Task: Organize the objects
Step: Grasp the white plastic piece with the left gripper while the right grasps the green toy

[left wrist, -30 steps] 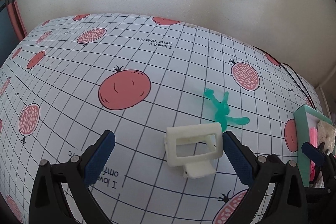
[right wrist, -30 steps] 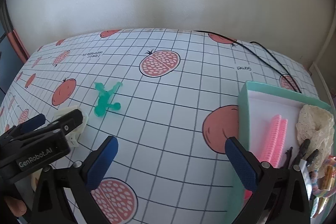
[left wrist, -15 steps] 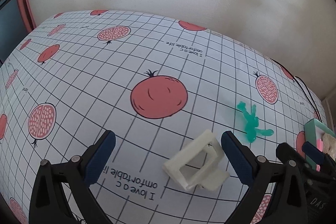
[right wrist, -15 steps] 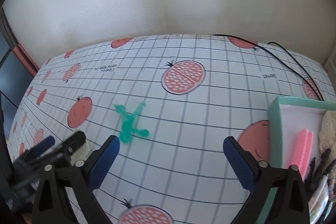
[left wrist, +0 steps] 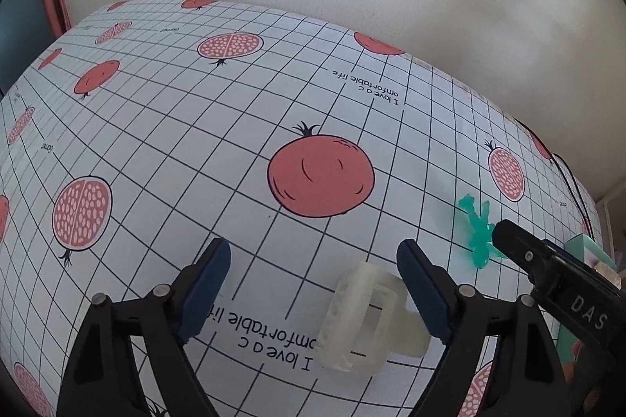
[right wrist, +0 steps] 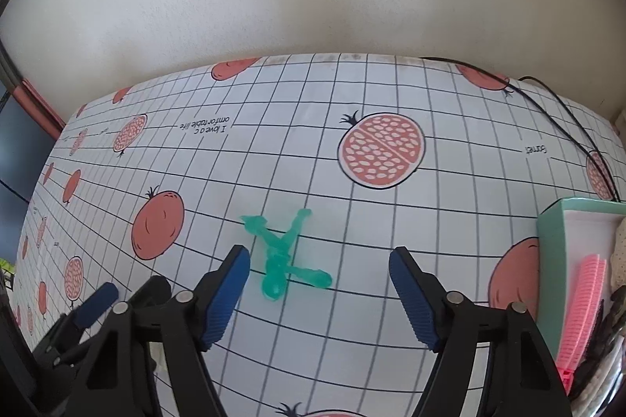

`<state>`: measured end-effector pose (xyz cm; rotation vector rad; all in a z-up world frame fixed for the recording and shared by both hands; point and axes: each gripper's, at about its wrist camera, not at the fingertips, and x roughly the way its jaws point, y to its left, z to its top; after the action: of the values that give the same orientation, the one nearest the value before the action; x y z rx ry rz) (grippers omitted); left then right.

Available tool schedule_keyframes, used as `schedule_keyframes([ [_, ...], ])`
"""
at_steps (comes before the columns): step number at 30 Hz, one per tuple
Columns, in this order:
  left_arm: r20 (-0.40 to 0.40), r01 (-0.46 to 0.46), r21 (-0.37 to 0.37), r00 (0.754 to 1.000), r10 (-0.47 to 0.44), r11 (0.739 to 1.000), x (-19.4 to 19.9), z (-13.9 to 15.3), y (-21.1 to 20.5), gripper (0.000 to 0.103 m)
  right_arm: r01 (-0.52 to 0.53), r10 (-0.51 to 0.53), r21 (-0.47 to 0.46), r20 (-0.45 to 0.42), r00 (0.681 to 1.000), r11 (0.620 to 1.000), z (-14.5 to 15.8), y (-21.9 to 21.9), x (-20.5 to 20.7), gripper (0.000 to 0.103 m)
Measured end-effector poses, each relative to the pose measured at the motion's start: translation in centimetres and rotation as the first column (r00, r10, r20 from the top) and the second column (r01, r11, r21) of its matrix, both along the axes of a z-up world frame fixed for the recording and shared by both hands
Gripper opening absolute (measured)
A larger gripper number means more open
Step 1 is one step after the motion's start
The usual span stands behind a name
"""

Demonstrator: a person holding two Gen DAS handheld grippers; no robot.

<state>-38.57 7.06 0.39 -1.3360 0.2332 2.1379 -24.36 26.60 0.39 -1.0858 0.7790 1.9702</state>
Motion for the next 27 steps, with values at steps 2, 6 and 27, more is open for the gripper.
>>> schedule_keyframes([
  [2, 0.014, -0.006, 0.004, 1.000, 0.006, 1.000, -0.2, 0.1, -0.1, 0.086, 0.002, -0.002, -0.005, 0.009, 1.000, 1.000, 0.0, -0.1, -0.4, 0.072],
  [6, 0.038, -0.001, 0.010, 0.999, 0.001, 1.000, -0.3, 0.3, -0.1, 0.082, -0.003, 0.003, -0.018, 0.023, 1.000, 1.000, -0.3, -0.2, -1.3, 0.065],
  [27, 0.103, 0.071, -0.033, 0.992, -0.067, 0.997, 0.8, 0.7, 0.6, 0.064, 0.018, -0.015, -0.049, 0.064, 0.998, 0.999, -1.2, -0.5, -1.9, 0.040],
])
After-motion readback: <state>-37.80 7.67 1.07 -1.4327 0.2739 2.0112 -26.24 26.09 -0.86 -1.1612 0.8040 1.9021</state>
